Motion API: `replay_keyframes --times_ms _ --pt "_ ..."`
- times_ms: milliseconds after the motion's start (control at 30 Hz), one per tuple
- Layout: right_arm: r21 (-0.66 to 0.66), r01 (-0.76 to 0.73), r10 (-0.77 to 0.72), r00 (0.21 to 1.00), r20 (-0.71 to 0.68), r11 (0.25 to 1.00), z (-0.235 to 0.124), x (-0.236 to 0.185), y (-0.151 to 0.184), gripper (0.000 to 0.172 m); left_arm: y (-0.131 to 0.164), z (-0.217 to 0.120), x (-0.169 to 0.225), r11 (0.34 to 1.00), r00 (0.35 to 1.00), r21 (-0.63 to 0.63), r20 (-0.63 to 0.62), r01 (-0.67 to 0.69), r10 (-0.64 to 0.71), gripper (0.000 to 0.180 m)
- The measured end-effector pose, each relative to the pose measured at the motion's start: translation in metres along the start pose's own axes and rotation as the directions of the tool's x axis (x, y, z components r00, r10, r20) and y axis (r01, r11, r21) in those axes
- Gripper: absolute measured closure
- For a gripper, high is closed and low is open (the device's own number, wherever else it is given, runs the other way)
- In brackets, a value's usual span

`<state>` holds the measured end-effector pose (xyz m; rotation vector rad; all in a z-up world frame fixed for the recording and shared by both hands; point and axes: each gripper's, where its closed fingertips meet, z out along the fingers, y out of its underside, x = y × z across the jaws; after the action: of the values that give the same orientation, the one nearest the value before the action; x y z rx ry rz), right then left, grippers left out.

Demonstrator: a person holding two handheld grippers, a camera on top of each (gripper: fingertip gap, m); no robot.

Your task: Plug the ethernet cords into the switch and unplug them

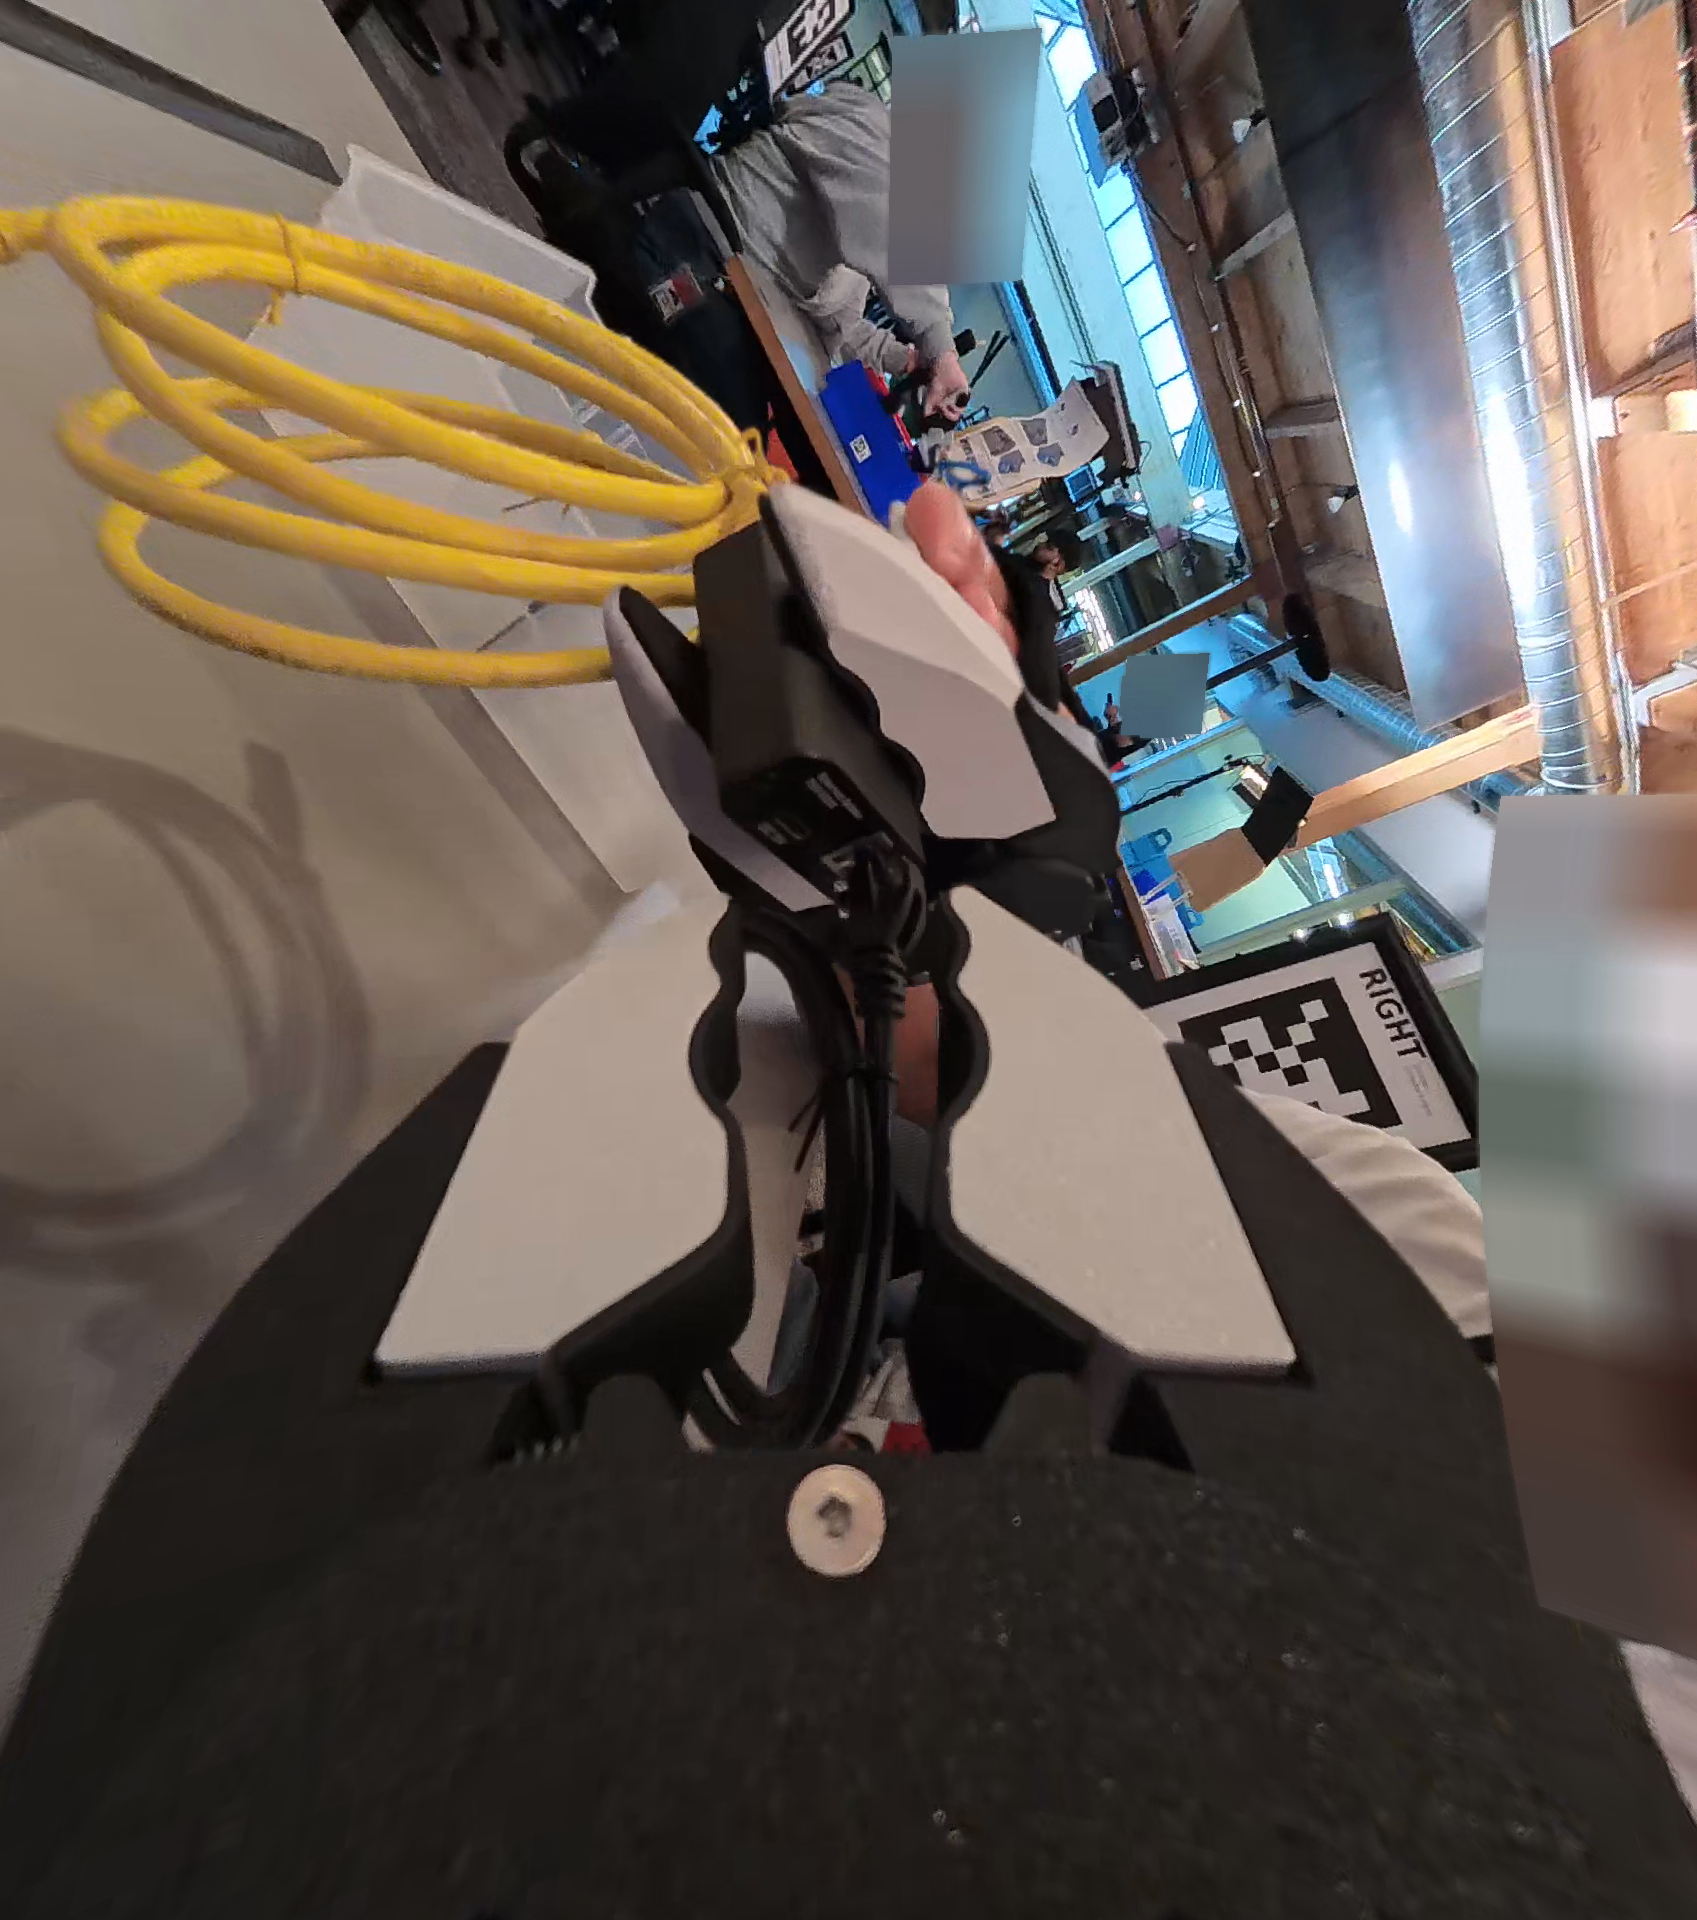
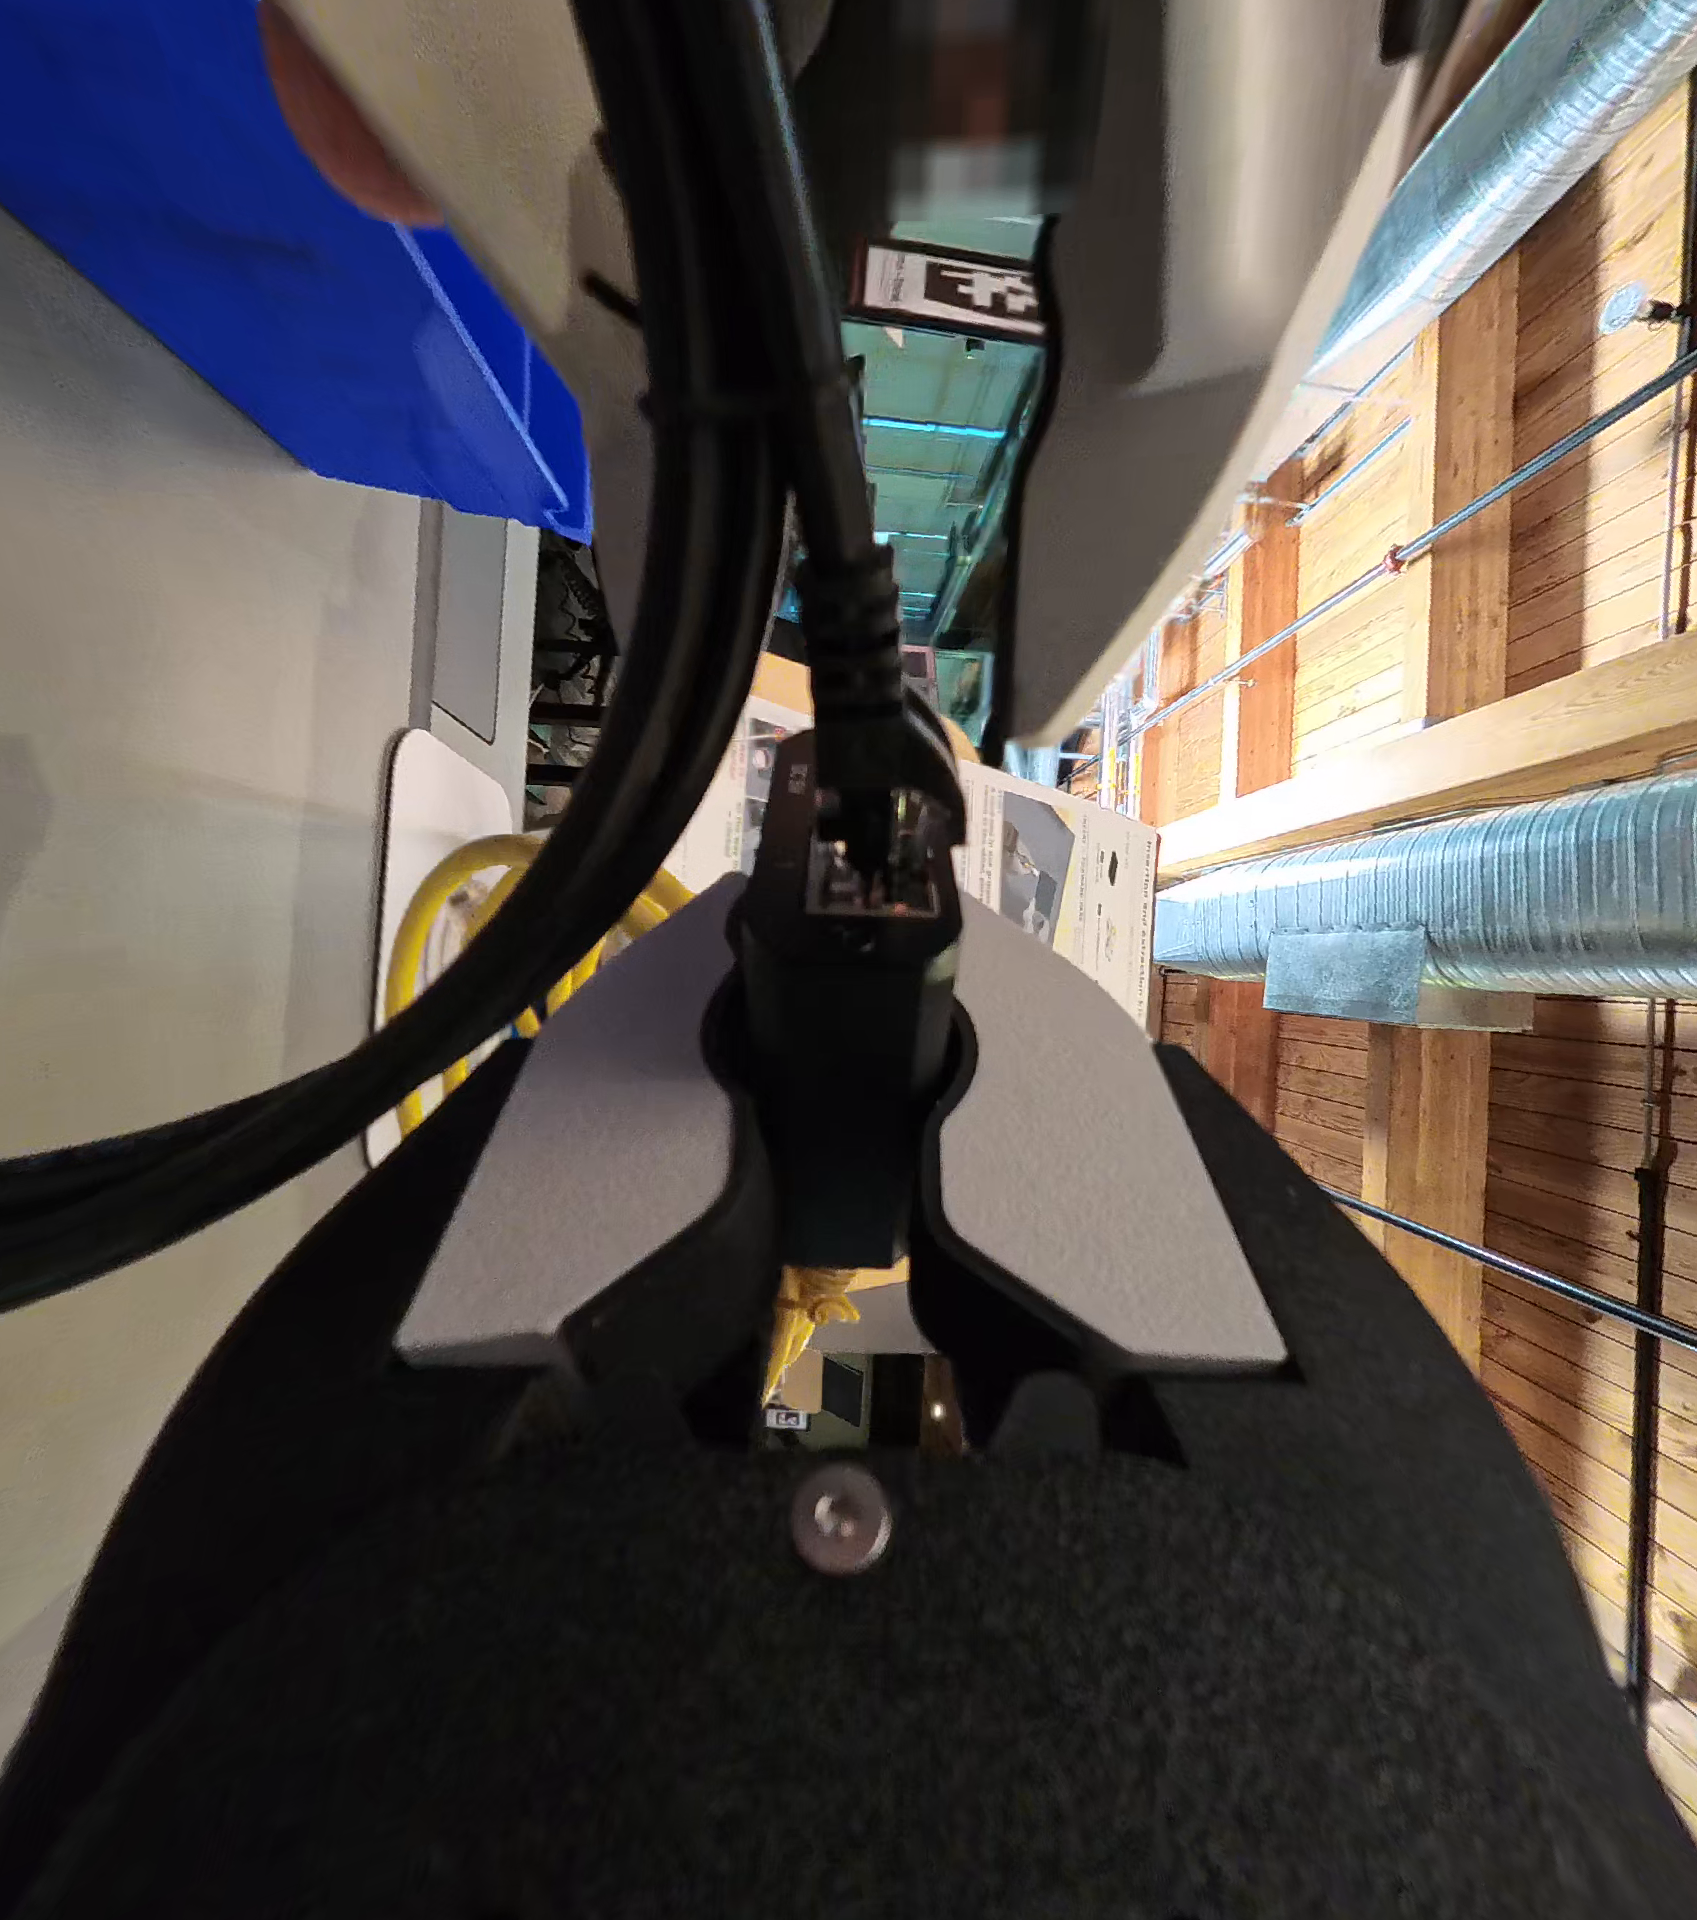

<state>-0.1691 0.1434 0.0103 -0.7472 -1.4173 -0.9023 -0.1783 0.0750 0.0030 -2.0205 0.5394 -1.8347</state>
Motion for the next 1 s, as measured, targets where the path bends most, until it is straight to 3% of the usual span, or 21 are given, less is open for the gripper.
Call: replay_keyframes --times_ms 267,1000 --pt "-0.02 0.023 -0.023 0.999 0.026 1.0 0.002 -0.009 0.001 0.146 0.001 0.008 -0.002 1.0 1.0 0.003 0.015 0.006 -0.006 0.164" --pt "-0.092 -0.014 0.009 0.998 -0.06 0.996 0.003 -0.003 0.005 0.144 0.002 0.009 -0.011 0.999 1.0 -0.054 0.014 0.009 -0.008 0.169"
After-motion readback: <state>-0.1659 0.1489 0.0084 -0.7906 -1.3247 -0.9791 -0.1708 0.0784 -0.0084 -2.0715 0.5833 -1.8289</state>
